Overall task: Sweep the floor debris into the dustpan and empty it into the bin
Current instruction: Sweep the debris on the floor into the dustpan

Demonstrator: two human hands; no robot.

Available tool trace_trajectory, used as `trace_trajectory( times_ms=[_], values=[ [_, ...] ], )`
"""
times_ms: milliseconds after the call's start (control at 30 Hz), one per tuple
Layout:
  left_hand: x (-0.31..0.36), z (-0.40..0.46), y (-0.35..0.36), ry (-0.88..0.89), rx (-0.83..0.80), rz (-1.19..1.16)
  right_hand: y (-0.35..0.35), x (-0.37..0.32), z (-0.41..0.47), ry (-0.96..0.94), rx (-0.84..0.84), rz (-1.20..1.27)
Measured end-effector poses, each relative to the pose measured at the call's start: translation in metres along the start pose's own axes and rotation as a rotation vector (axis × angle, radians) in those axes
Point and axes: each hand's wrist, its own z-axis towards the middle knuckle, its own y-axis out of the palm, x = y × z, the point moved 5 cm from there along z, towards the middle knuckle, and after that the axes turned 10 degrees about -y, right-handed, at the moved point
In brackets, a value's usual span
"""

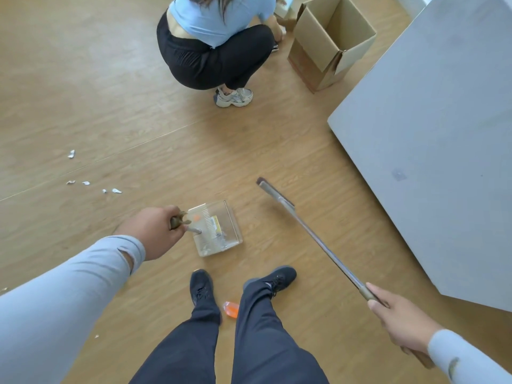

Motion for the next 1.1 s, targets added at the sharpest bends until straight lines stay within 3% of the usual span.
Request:
trace_trajectory(
  times_ms=[233, 367, 533, 667, 733, 900, 1000, 1100],
  values=[
    [0.056, 0.027, 0.018, 0.057, -0.043, 0.092, 0.012, -0.05, 0.062, 0.085, 0.082, 0.198],
    [0.066, 0.038, 0.019, 0.046, -0.013, 0.125, 0.071, -0.096, 0.099, 0.115, -0.037, 0.155],
    [0.067, 0.045, 0.02, 0.041, -0.004, 0.124, 0.126, -0.123, 0.056, -0.042, -0.223, 0.083],
    [0.07, 0.047, 0.019, 0.043, -0.001, 0.141, 0.077, -0.089, 0.021, 0.084, -0.339, 0.554],
    [0.066, 0.049, 0.018, 0.041, -0.004, 0.139, 0.041, -0.07, 0.007, 0.09, -0.323, 0.627],
    [0.063, 0.048, 0.019, 0.051, -0.002, 0.119, 0.001, -0.069, 0.004, 0.064, -0.182, 0.513],
    [0.065, 0.049, 0.019, 0.055, -0.002, 0.126, 0.011, -0.086, 0.05, 0.045, -0.06, 0.279],
    [0.064, 0.049, 0.02, 0.044, -0.008, 0.142, 0.044, -0.114, 0.084, 0.035, -0.052, 0.126]
  ],
)
